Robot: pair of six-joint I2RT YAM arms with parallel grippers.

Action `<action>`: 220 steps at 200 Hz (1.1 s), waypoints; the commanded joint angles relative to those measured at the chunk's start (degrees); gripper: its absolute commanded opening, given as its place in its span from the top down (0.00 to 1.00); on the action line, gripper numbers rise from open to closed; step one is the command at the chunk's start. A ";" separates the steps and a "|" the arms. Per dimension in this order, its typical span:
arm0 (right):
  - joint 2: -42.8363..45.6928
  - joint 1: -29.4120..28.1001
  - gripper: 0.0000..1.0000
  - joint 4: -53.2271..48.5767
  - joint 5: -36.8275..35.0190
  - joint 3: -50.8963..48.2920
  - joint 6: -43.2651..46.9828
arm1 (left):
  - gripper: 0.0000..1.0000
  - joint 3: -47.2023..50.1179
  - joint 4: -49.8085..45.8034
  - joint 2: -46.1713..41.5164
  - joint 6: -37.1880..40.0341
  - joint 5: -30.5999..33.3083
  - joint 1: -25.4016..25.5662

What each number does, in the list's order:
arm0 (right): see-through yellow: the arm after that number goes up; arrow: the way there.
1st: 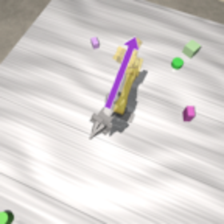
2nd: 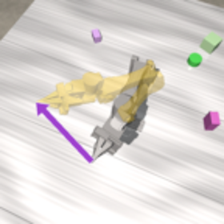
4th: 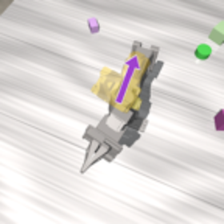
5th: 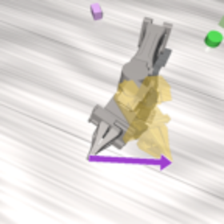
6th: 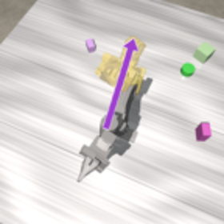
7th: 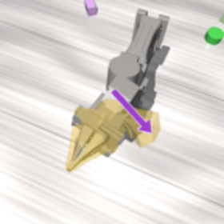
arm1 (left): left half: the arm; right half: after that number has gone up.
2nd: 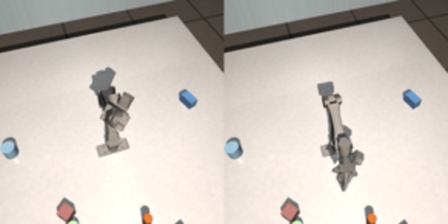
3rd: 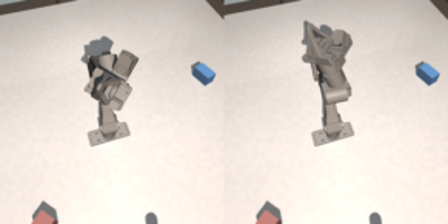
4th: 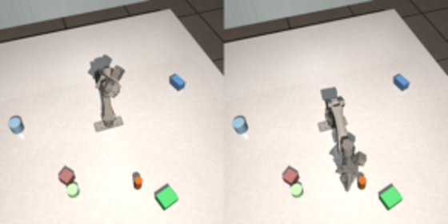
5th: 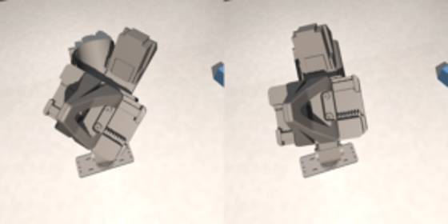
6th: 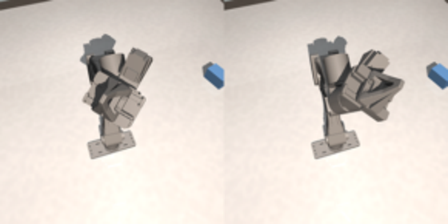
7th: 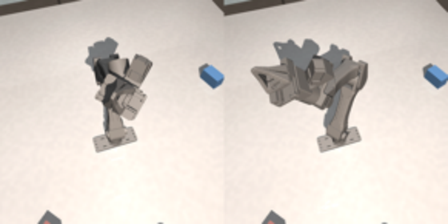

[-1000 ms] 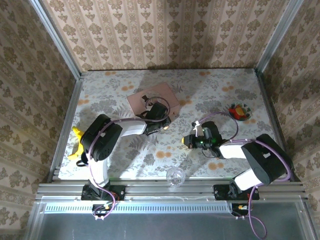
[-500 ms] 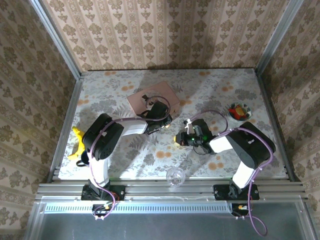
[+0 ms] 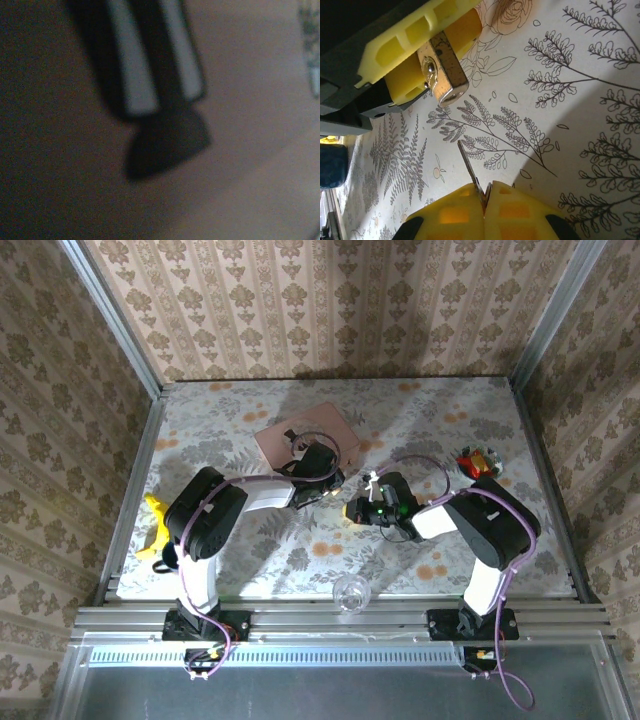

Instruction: Unlock a padlock with a key

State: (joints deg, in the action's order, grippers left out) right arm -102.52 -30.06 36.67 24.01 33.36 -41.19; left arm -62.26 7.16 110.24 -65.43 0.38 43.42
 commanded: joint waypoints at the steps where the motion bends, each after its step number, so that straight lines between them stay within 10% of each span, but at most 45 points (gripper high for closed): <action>1: -1.69 -0.35 1.00 -0.31 -1.18 1.60 -1.56 | 1.00 -1.16 5.35 0.31 -3.05 -3.84 0.33; 220: -4.98 0.00 1.00 4.00 -3.97 3.46 -4.33 | 1.00 -0.71 4.75 0.95 -3.57 -5.52 0.35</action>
State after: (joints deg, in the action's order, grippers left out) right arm -105.82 -30.06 39.62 23.33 35.90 -45.23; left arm -62.26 8.29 110.54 -66.02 -0.34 43.42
